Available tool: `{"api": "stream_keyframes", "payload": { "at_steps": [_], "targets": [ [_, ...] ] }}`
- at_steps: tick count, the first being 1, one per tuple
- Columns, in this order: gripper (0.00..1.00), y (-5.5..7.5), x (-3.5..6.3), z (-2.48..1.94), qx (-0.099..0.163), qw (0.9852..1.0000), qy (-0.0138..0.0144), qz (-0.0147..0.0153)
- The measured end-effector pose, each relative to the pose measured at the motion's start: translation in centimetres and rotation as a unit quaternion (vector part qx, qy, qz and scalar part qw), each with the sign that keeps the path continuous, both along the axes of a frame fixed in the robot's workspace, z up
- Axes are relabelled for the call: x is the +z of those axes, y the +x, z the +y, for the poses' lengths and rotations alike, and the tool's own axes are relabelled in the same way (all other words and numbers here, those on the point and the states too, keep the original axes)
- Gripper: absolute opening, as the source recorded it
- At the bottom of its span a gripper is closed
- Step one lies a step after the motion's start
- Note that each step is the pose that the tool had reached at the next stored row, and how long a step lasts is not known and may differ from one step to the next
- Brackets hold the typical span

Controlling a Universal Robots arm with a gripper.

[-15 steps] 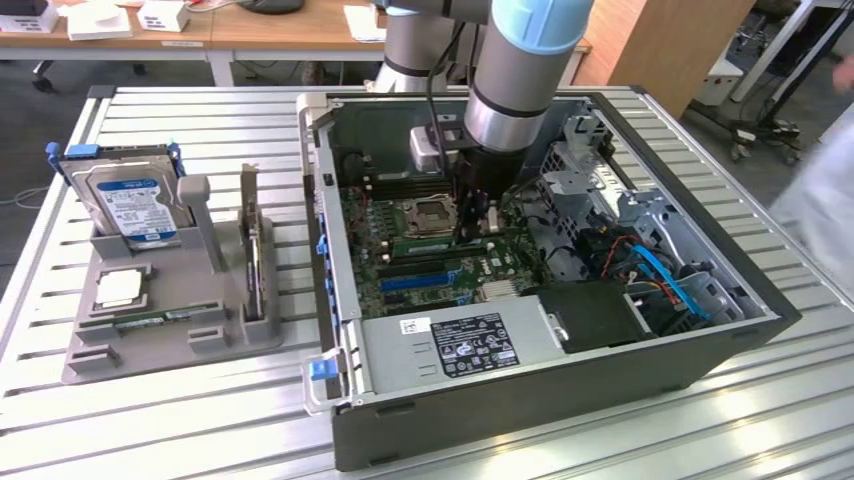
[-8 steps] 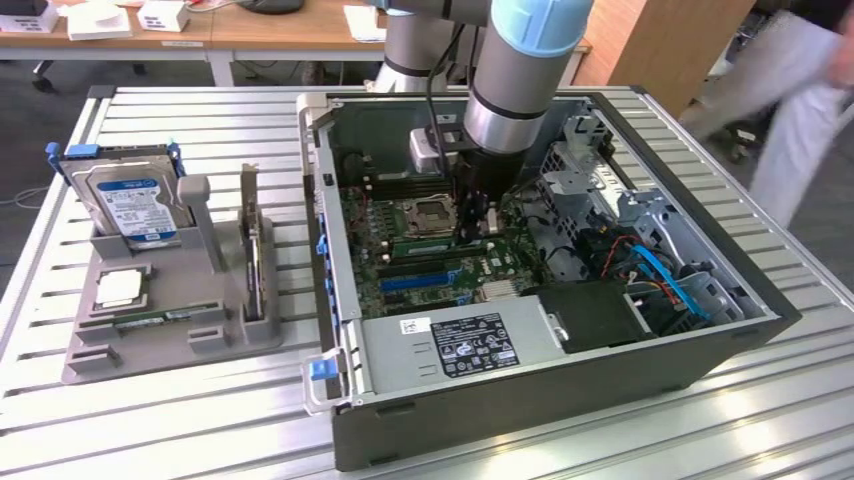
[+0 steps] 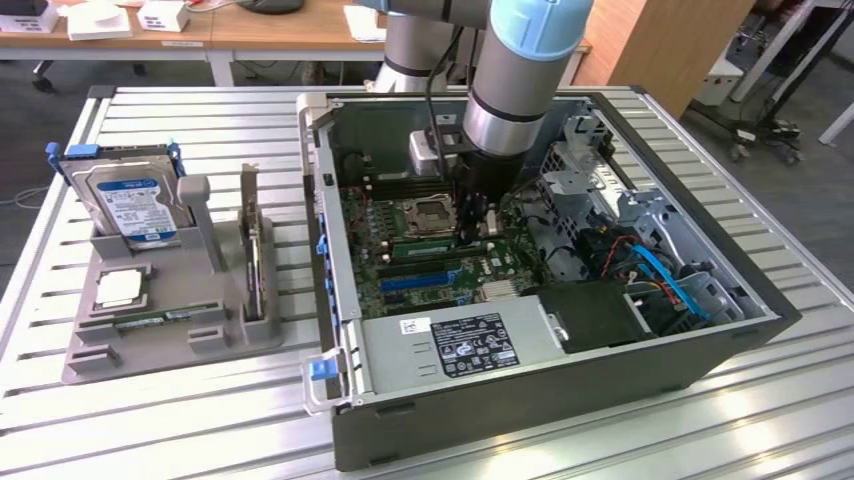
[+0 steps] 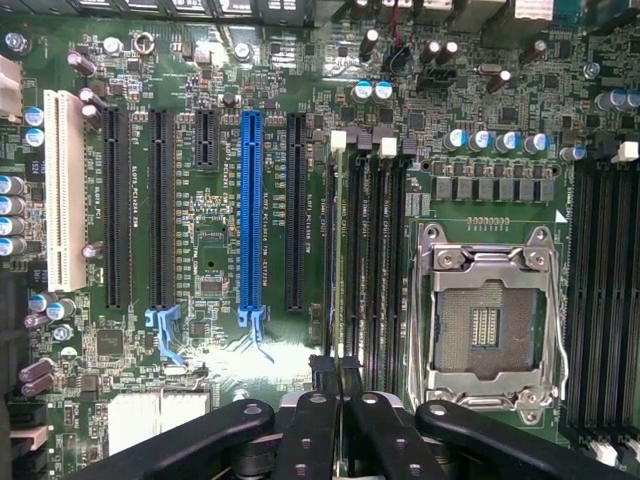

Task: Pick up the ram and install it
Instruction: 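Insert the ram into the slot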

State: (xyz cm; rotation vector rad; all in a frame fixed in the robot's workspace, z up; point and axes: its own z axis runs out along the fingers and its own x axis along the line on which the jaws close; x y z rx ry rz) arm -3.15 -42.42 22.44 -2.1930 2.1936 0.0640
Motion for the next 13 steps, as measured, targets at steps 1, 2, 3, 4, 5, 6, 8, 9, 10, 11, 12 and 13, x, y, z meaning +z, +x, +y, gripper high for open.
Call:
{"api": "stream_keyframes", "payload": {
  "at_steps": [1,2,3,4,5,6,8,9,10,11,12,13],
  "targets": [
    [0.11,0.00,0.00,0.00,0.000,1.0000,-0.0001,0.0000],
    [0.11,0.00,0.00,0.00,0.000,1.0000,-0.0001,0.0000],
    [0.11,0.00,0.00,0.00,0.000,1.0000,-0.0001,0.0000],
    [0.11,0.00,-0.01,0.00,0.000,1.0000,0.0000,0.0000],
    [0.11,0.00,-0.01,0.00,0.000,1.0000,0.0000,0.0000],
    [0.11,0.00,-0.01,0.00,0.000,1.0000,0.0000,0.0000],
    [0.17,0.00,-0.02,0.00,0.000,1.0000,0.0001,0.0000],
    [0.24,0.00,-0.02,0.00,0.000,1.0000,0.0001,0.0000],
    [0.24,0.00,-0.02,0.00,0.000,1.0000,0.0001,0.0000],
    [0.24,0.00,-0.01,0.00,0.000,1.0000,0.0001,0.0000],
    [0.30,0.00,-0.01,0.00,0.000,1.0000,0.0000,0.0000],
    [0.30,0.00,-0.01,0.00,0.000,1.0000,0.0000,0.0000]
  ]
}}
